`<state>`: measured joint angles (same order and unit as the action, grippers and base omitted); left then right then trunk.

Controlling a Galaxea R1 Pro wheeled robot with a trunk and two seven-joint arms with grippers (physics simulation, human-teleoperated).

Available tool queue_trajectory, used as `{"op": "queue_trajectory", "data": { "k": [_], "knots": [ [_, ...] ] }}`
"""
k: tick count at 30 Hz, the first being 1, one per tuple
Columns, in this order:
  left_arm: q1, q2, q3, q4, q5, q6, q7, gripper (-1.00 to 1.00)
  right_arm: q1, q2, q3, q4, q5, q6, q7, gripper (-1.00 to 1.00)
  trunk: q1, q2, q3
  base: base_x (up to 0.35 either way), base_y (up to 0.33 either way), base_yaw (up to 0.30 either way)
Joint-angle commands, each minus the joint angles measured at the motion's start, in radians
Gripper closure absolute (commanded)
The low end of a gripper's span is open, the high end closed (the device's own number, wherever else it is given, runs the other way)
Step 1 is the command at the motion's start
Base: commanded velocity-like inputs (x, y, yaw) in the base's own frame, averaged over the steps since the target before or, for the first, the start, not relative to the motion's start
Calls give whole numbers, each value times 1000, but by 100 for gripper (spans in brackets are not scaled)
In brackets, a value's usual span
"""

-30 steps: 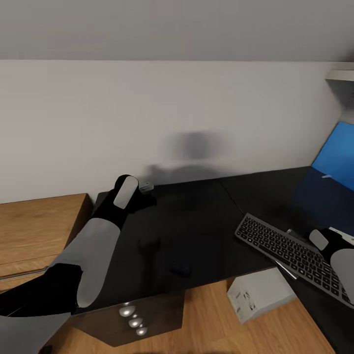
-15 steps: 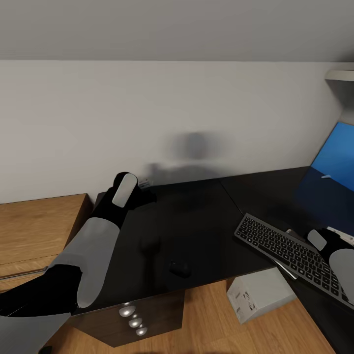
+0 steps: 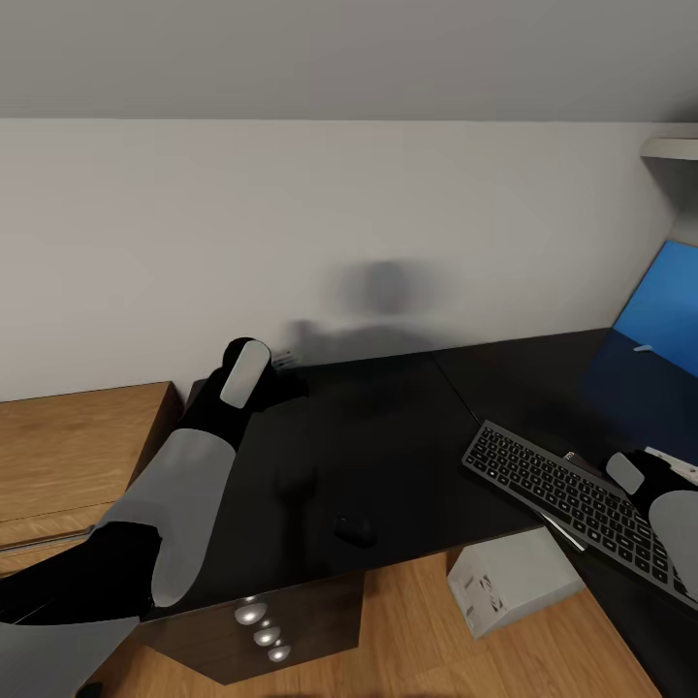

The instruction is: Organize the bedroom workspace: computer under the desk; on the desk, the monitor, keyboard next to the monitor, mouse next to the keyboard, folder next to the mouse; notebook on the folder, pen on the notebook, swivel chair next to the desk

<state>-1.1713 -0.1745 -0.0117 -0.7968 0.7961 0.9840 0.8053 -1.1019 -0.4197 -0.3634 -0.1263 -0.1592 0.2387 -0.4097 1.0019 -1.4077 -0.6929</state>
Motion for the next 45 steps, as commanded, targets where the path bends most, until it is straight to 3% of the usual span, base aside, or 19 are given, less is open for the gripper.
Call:
{"op": "queue_trajectory", "data": {
  "k": [1,25,45],
  "knots": [
    [-1,0,-1,0,10,1,11,-100,0,0,1,35,-16,10,-3,-100,0,0,-1,0,0,0],
    [-1,0,-1,6,10,-10,12,-100,0,0,2,39,-16,10,-7,-100,0,0,-1,-51,9,-2],
    [-1,0,-2,8,11,-11,8,-100,0,1,2,40,-20,11,-11,-100,0,0,1,0,0,-147]
  ]
}}
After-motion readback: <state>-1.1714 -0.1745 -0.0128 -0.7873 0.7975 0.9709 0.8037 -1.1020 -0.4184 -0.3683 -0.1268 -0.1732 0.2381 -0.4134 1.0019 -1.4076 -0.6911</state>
